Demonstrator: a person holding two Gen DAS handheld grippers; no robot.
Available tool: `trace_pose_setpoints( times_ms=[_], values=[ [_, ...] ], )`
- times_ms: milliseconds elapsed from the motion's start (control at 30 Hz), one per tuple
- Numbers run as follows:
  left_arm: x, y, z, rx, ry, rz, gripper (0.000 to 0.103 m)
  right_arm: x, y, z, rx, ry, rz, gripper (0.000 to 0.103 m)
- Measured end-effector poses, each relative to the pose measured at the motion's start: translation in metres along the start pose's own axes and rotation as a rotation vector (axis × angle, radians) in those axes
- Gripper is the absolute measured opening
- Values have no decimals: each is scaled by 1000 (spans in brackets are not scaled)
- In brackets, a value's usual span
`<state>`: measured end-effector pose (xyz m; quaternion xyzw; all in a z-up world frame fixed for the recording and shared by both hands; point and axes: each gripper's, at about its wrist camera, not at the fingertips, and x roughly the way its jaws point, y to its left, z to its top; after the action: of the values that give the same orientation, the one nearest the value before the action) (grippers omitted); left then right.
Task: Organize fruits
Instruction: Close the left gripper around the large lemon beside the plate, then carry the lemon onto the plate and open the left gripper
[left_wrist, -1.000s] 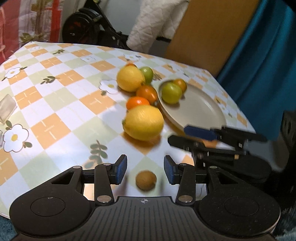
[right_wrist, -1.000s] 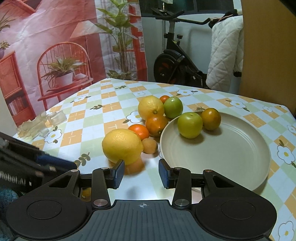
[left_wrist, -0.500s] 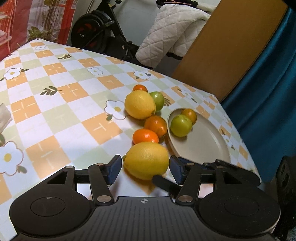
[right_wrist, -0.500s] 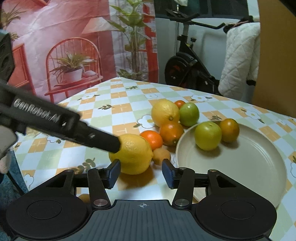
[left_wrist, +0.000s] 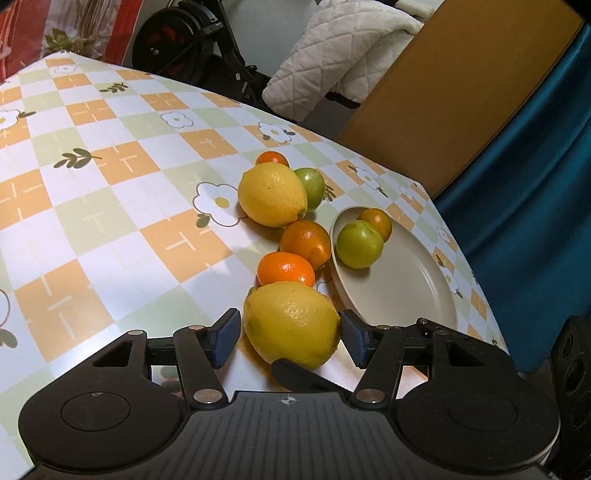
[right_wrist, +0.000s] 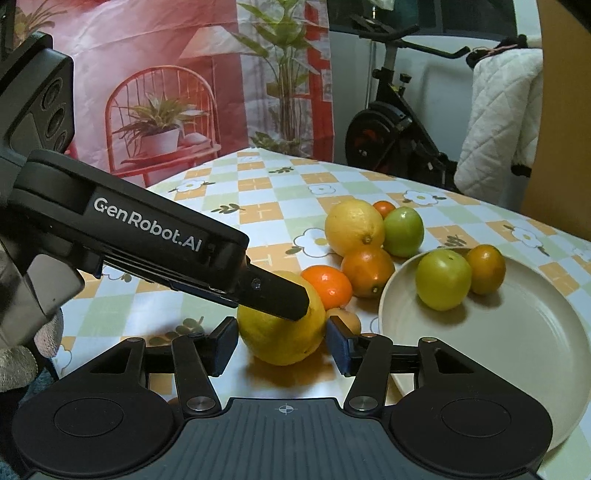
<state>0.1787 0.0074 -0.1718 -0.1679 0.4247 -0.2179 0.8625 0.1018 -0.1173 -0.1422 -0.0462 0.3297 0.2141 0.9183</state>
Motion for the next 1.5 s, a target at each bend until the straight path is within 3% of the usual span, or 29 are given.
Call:
trace_pose_setpoints(
  times_ms=[600,1033,1500],
  values=[
    [-7,-3,-13,-10,-54,-8,60,-1,3,-8,25,-5,9,50],
    [-24,-18,-12,46,-102,-14,60,-22,5,-4,24,-67,-6,50],
    [-22,-50,4,169,-95,-26,60,-38,-10,2,64,-124,-49,50]
  ],
)
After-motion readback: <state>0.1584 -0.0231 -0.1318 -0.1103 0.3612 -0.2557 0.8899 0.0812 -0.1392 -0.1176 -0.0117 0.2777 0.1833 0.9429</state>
